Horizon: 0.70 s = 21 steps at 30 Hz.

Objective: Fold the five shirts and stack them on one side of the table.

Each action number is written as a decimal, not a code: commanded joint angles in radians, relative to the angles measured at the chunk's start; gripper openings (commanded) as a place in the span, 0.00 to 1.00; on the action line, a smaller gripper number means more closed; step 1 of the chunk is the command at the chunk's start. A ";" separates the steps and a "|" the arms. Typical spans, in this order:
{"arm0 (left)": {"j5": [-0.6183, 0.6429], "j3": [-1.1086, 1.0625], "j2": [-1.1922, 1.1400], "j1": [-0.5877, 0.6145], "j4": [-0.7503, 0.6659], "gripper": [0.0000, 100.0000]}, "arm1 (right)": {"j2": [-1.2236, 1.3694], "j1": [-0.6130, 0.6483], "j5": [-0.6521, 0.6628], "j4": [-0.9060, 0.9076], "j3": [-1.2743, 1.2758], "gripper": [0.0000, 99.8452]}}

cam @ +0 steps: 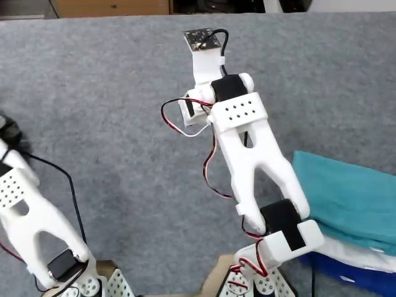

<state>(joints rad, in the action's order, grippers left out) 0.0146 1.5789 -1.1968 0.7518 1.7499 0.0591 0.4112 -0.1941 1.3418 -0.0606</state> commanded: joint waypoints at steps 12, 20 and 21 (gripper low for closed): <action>0.014 -0.413 0.372 -0.411 0.014 0.02 | 0.012 -0.039 0.002 -0.321 -0.048 0.06; 0.028 -0.680 0.578 -0.784 0.006 0.02 | 0.111 -0.202 0.083 -0.466 -0.056 0.06; 0.051 -0.669 0.579 -0.822 0.002 0.02 | 0.119 -0.222 0.083 -0.466 -0.056 0.06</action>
<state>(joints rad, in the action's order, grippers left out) 0.0238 0.9129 -0.7119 0.0476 1.7499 0.1711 0.2532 -0.1266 0.9076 -0.0606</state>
